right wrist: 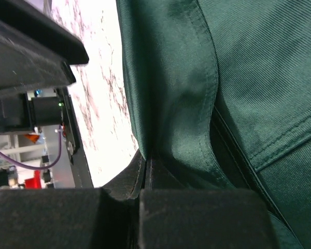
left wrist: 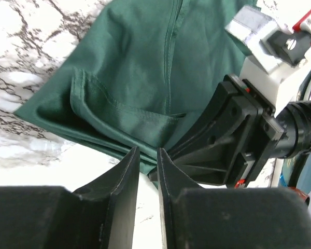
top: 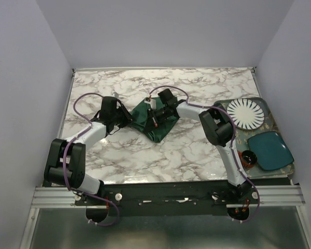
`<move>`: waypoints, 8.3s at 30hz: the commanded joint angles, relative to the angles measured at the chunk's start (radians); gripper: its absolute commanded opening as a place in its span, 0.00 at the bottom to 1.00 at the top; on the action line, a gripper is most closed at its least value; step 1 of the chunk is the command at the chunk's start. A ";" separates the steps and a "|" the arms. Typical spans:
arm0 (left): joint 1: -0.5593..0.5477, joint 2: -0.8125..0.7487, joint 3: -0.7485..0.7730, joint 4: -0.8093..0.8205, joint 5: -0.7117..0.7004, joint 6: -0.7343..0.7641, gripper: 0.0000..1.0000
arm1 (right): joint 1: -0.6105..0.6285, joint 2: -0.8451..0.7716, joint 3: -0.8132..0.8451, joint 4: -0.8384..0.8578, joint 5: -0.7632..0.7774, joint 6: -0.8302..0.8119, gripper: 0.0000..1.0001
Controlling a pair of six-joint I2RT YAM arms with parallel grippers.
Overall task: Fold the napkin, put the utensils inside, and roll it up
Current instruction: Roll the napkin with the utensil
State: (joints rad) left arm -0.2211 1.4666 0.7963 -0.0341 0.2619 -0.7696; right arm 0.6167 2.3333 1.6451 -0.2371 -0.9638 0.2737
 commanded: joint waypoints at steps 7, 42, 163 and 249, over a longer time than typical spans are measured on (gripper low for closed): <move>-0.014 -0.003 -0.097 0.088 -0.015 -0.118 0.38 | -0.061 0.057 -0.057 0.074 -0.007 0.154 0.00; -0.017 0.279 0.000 0.327 0.093 -0.229 0.13 | -0.078 0.043 -0.059 0.065 -0.043 0.251 0.13; 0.081 0.213 0.218 -0.053 0.195 -0.014 0.00 | 0.063 -0.141 -0.172 -0.154 0.654 -0.028 0.14; -0.121 0.423 0.322 -0.055 0.066 0.082 0.00 | 0.063 -0.086 -0.117 -0.214 0.631 -0.056 0.13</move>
State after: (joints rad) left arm -0.3416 1.8629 1.1019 -0.1421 0.3485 -0.6823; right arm 0.6659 2.1658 1.5513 -0.3462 -0.3836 0.2546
